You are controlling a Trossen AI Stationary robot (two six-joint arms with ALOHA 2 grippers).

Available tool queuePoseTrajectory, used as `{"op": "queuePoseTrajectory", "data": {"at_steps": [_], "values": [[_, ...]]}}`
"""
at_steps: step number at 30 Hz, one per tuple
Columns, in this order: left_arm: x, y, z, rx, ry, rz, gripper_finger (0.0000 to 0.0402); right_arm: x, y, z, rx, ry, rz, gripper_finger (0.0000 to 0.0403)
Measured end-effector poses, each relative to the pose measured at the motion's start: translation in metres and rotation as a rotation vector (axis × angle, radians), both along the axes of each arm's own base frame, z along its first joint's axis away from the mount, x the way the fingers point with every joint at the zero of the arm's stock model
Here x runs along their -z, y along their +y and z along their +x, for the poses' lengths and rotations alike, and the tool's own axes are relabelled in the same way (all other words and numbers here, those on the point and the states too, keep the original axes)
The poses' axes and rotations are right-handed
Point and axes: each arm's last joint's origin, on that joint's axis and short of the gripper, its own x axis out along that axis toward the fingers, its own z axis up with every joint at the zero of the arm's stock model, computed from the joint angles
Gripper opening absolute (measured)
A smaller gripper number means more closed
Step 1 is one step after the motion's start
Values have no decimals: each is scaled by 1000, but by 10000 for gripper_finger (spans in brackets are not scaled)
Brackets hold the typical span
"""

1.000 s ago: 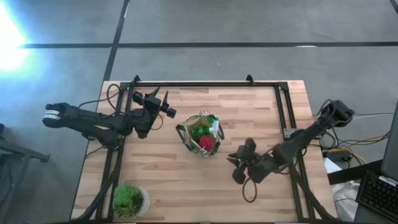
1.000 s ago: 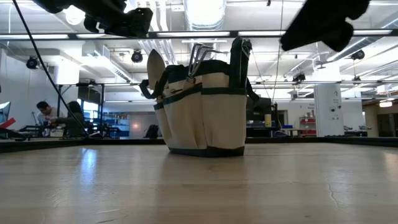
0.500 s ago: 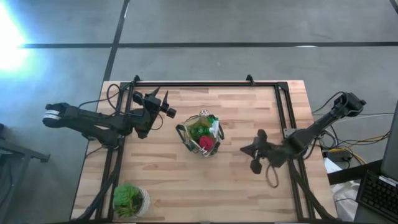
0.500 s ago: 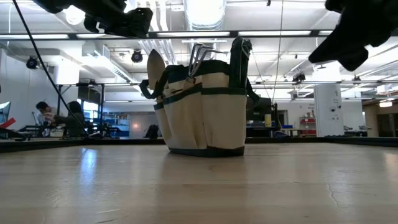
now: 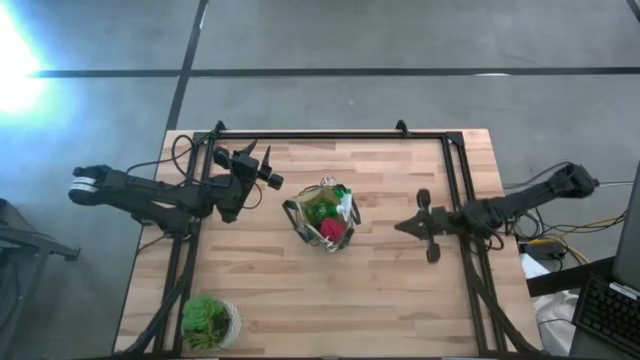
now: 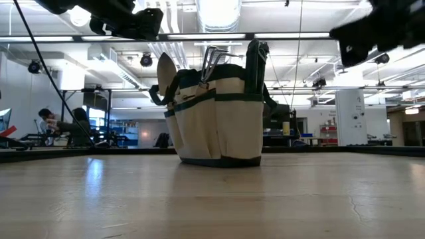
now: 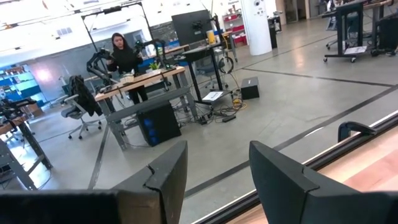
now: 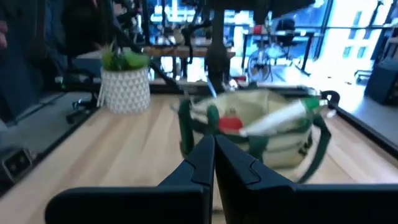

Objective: Pick & Place Garden tools in Gardening bag
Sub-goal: Return to Home Position

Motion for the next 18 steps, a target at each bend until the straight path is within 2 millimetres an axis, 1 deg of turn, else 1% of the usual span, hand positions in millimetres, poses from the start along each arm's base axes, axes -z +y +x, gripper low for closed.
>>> {"op": "queuePoseTrajectory", "data": {"at_steps": [6, 12, 16, 18], "values": [[0, 0, 0, 0, 0, 0, 174, 22, -24, -5, 29, 80, -9, 8], [0, 0, 0, 0, 0, 0, 174, 50, -38, -12, 82, 129, 36, 8], [0, 0, 0, 0, 0, 0, 174, 55, -42, -15, 121, 180, 50, 8], [0, 0, 0, 0, 0, 0, 174, 57, -43, -16, 167, 199, 41, 8]]}}
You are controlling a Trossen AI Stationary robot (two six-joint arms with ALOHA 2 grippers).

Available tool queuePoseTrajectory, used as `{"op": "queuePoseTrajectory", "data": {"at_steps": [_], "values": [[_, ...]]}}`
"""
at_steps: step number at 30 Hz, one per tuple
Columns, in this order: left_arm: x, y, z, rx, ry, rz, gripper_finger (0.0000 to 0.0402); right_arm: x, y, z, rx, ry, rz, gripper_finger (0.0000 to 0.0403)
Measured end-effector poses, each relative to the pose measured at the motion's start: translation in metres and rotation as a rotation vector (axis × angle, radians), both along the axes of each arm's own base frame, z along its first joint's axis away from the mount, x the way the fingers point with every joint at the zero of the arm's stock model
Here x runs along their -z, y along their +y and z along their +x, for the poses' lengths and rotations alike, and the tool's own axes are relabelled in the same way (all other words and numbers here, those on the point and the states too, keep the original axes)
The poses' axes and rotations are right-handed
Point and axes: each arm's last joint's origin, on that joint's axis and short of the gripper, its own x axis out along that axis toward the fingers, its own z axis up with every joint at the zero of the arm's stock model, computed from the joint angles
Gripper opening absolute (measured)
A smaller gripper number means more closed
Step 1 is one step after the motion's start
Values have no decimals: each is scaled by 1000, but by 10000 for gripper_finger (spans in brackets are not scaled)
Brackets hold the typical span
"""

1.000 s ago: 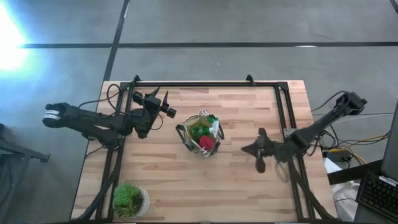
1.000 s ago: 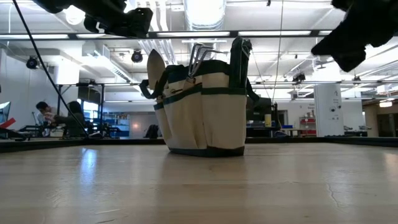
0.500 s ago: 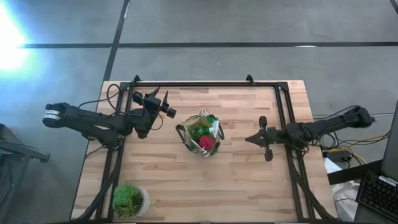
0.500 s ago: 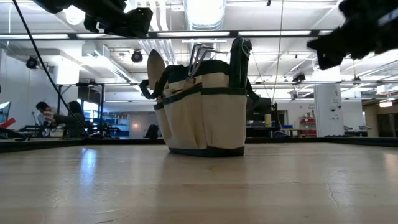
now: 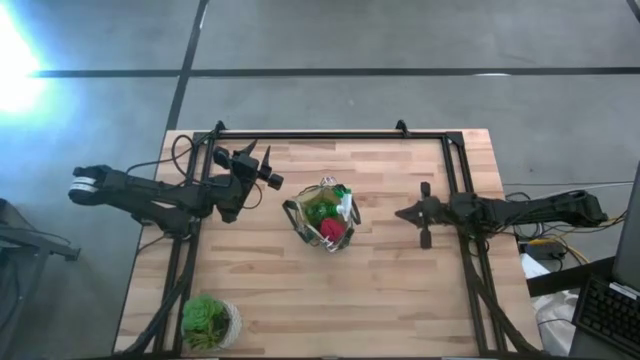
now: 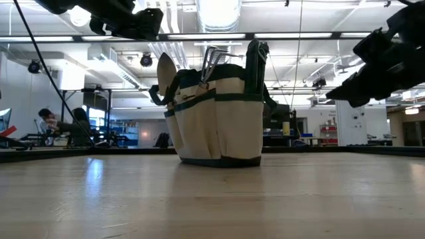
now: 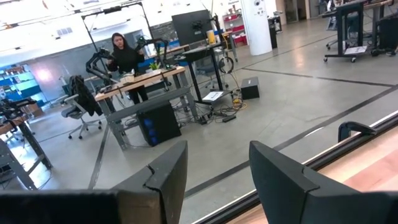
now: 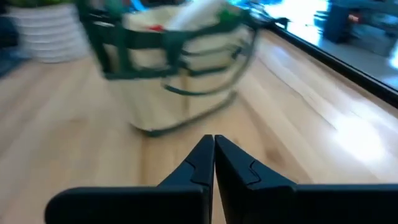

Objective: Pick & Place Garden tools in Gardening bag
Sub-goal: Return to Home Position

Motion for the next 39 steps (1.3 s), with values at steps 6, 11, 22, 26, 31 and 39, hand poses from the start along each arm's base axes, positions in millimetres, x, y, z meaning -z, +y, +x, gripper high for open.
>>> {"op": "queuePoseTrajectory", "data": {"at_steps": [6, 11, 22, 26, 31, 39], "values": [[0, 0, 0, 1, 0, 0, 174, 6, -3, -2, 125, 58, 18, 8], [0, 0, 0, 0, 0, 0, 174, 6, -3, -2, 106, 68, -39, 8], [0, 0, 0, 0, 0, 0, 174, 6, -3, -2, 104, 67, -43, 8], [0, 0, 0, 0, 0, 0, 174, 6, -3, -2, 104, 67, -44, 8], [0, 0, 0, 0, 0, 0, 174, 6, -3, -2, 103, 67, -44, 8], [1, 0, 0, 45, -23, -10, 174, 6, -3, -2, 102, 68, -44, 8]]}}
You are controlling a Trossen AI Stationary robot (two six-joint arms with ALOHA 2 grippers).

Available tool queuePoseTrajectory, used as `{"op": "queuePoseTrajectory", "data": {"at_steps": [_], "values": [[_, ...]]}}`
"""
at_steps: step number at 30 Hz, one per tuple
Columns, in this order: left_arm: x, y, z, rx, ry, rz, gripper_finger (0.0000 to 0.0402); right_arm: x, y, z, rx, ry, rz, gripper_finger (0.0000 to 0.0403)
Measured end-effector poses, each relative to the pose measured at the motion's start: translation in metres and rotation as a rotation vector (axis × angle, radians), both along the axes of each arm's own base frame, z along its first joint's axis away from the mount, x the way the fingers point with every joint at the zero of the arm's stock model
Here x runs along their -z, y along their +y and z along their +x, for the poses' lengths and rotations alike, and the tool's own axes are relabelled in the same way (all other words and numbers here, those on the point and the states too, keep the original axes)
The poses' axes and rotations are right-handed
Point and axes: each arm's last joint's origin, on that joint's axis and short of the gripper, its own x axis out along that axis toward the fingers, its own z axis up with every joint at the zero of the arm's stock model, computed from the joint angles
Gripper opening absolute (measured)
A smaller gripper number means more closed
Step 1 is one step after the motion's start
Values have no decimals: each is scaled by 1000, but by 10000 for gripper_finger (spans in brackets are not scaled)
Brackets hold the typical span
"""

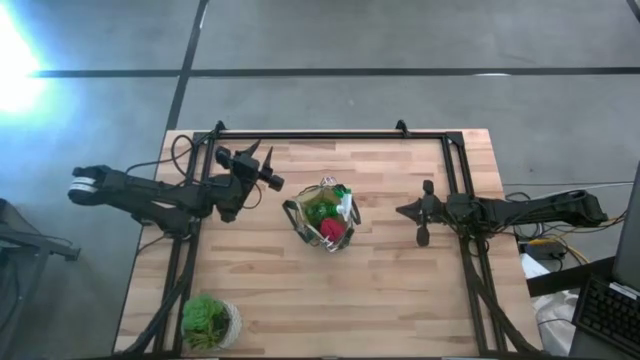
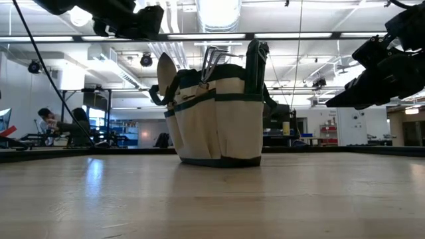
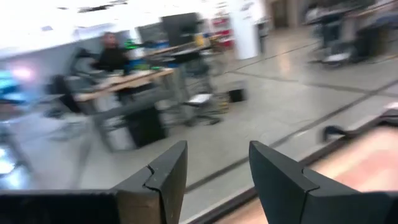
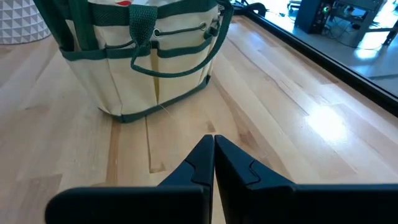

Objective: Pick & Place Garden tools in Gardening bag
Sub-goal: Return to Home Position

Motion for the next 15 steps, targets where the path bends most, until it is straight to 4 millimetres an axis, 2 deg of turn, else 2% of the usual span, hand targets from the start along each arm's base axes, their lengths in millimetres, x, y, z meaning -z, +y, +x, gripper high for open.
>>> {"op": "queuePoseTrajectory", "data": {"at_steps": [2, 5, 9, 12, 15], "values": [[5, -1, 1, 104, -3, -8, 174, 0, 0, 0, 0, 0, 0, 8], [17, -5, -1, 375, 39, -7, 174, 0, 0, 0, 0, 0, 0, 9], [28, -12, -14, 707, 51, 8, 174, 0, 0, 0, -1, -1, 0, 9], [40, -15, -27, 828, 49, 1, 174, 0, 0, 0, -1, 0, 0, 9], [49, -15, -42, 860, 16, -12, 174, 0, 0, 0, -1, 0, 0, 9]]}}
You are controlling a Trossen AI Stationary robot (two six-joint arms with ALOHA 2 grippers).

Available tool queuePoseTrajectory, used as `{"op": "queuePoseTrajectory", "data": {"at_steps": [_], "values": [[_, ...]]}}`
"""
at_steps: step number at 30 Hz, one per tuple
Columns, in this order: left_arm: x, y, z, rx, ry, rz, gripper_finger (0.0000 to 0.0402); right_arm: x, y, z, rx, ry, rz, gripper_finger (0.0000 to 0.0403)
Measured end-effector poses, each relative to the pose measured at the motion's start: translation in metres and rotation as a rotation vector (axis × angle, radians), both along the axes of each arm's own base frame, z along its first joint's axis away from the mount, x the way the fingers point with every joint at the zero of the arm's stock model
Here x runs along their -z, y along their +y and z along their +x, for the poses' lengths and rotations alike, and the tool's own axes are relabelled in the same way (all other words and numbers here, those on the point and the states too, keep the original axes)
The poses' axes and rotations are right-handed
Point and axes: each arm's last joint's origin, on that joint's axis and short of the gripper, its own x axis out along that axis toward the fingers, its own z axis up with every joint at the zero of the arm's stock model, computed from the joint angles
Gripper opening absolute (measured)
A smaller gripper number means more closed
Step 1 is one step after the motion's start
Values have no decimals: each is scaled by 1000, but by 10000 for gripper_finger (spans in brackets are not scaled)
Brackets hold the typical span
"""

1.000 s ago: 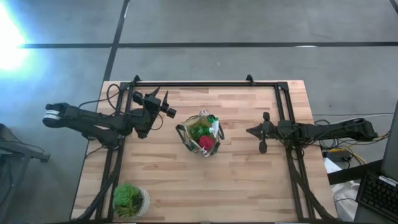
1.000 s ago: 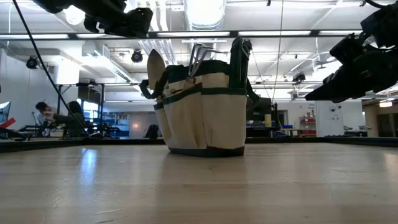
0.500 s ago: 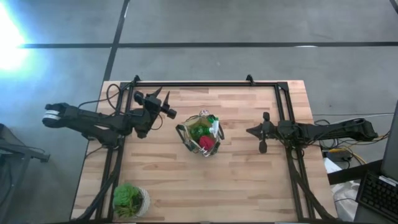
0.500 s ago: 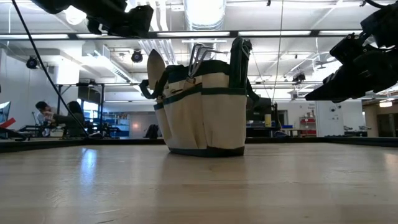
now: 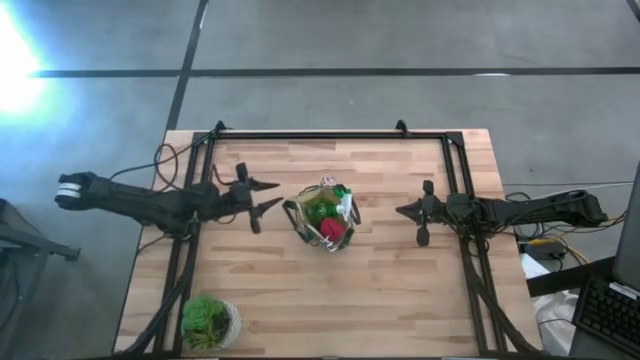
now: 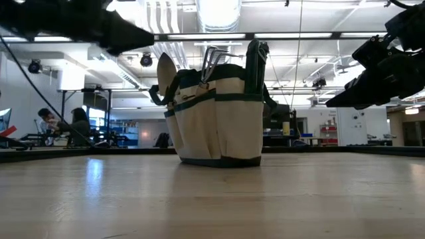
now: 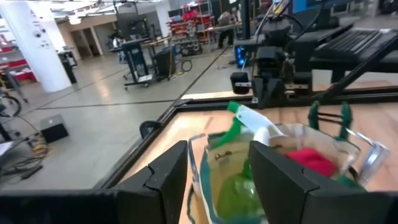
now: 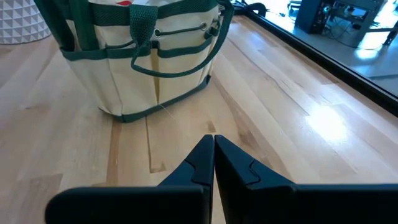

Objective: Pick & Place Garden tools in Gardening bag
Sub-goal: Return to Home Position

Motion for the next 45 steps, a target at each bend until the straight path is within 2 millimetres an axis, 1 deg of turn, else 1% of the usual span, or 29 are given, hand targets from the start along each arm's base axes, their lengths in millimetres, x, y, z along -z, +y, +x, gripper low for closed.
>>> {"op": "queuePoseTrajectory", "data": {"at_steps": [4, 8, 17, 23, 26, 31, 37, 41, 45], "values": [[14, 1, -18, 9, -22, -26, 174, 0, 0, 0, 0, 0, 0, 9], [26, 1, -31, 18, -43, -30, 174, 0, 0, 0, 1, 0, 0, 9], [50, 2, -54, 46, -92, -27, 174, 0, 0, 0, 1, 0, 0, 9], [64, 2, -64, 69, -118, 2, 174, 0, 0, 0, 1, 0, 0, 9], [69, 2, -68, 71, -123, 5, 175, 0, 0, 0, 1, 0, 0, 9], [71, 2, -74, 78, -114, 7, 174, 0, 0, 0, 1, 0, 0, 9], [79, 2, -81, 79, -48, -6, 174, 0, 0, 0, 1, 0, 0, 9], [78, 2, -85, 88, -81, -37, 174, 0, 0, 0, 1, -2, 0, 9], [79, 2, -85, 94, -73, -37, 174, 0, 0, 0, 2, -2, -1, 9]]}}
